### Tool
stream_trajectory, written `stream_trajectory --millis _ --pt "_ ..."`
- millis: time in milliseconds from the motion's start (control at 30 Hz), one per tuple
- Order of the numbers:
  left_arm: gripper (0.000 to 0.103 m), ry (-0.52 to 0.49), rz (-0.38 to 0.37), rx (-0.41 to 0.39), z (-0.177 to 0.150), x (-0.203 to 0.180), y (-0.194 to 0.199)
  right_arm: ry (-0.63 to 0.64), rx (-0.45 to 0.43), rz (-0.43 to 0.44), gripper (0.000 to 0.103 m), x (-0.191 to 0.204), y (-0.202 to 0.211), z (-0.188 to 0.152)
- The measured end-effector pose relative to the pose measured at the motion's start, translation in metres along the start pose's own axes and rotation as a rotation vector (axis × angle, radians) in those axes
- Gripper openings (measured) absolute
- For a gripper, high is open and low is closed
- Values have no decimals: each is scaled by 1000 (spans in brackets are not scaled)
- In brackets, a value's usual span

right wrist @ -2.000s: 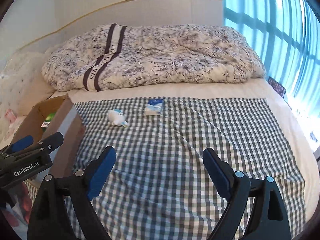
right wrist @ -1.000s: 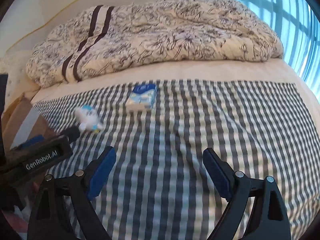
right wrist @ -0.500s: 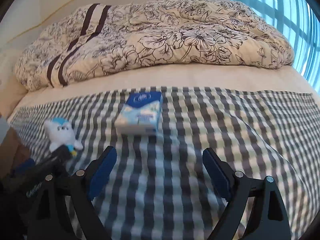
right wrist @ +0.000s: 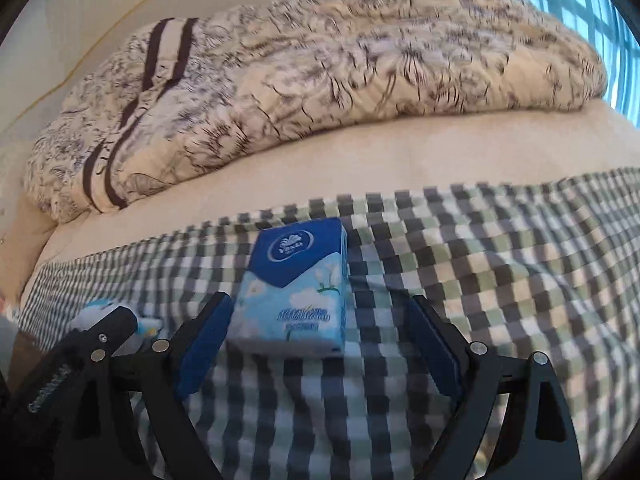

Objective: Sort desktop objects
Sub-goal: 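Grasp the blue Vinda tissue pack with the right tool while the left tool grasps the plush toy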

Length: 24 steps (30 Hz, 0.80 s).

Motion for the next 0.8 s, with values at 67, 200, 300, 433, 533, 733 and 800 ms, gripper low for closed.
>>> stream_trajectory --millis 67,200,300,433,533,733,800 --pt "103 -17 -17 0 -1 -5 -1 20 -8 -23 89 4 -2 1" --pt "103 -24 -27 33 -3 -6 -9 61 19 -68 90 12 -15 3" --pt "103 -5 -44 22 -1 -4 -10 131 40 -126 90 21 -20 1" --pt "92 43 -54 -1 4 2 -12 98 22 -110 84 16 -16 3" --pt "64 69 -17 -24 5 9 -13 50 -8 -104 54 5 -7 4" --pt "64 67 -39 -59 6 8 -5 27 -19 -72 54 2 -3 4" --pt "64 53 -42 -83 8 5 1 24 -22 -63 54 1 -2 4"
Point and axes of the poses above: each gripper's, at about its wrist camera, not at the fingertips, and y roughly against the way its jaws point, x to its left, z to its top, the point moved 2 cm from there along -y, roughly the way its jaws point, and after that the axes turned 8 degrees about -x, right-handed, at the moved point
